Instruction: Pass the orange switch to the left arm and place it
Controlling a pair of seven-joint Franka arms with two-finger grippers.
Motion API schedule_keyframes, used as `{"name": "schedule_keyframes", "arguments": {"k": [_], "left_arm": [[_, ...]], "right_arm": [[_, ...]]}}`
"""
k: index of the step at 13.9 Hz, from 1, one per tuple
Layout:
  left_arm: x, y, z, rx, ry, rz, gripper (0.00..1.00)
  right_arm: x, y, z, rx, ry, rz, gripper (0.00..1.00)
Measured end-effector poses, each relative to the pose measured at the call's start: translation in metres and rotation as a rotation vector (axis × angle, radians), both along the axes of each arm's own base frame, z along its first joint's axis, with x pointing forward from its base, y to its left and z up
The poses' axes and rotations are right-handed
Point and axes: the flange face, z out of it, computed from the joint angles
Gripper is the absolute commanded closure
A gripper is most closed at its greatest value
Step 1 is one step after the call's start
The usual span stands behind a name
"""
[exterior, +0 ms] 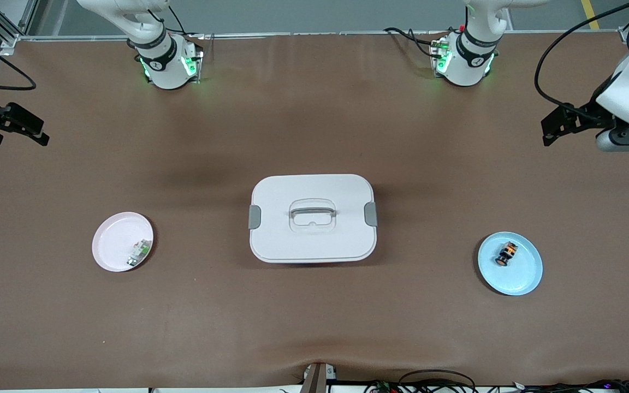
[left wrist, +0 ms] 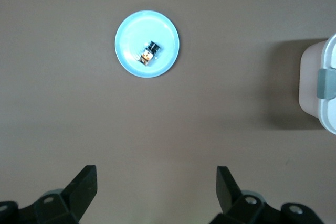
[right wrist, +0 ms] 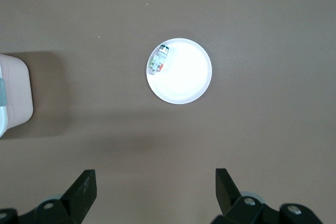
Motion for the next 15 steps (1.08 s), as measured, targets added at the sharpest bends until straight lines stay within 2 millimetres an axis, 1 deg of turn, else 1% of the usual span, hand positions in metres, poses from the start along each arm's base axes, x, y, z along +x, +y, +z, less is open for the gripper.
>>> {"name": "schedule_keyframes", "arguments": {"k": [2, 4, 6, 11, 15], "left_arm": [[-0.012, 0.003, 0.006, -0.002, -0.008, 0.020, 0.00], [-0.024, 0.000, 0.011, -0.001, -0.016, 0.028, 0.00], [-0.030, 0.000, 0.017, 0.000, -0.024, 0.025, 0.00], [-0.033, 0.004, 0.021, -0.004, -0.004, -0.005, 0.00], [-0.027, 0.006, 0.034, -0.008, 0.038, 0.002, 0.00]], "right_arm": [[0.000, 0.000, -0.001, 0.000, 0.002, 0.003, 0.00], [0.000, -0.001, -0.001, 0.000, 0.002, 0.002, 0.00], [0.000, -0.004, -0.001, 0.001, 0.002, -0.001, 0.00], [0.001, -0.004, -0.001, 0.001, 0.003, -0.002, 0.00], [0.001, -0.006, 0.001, 0.001, -0.001, -0.004, 0.00]]}}
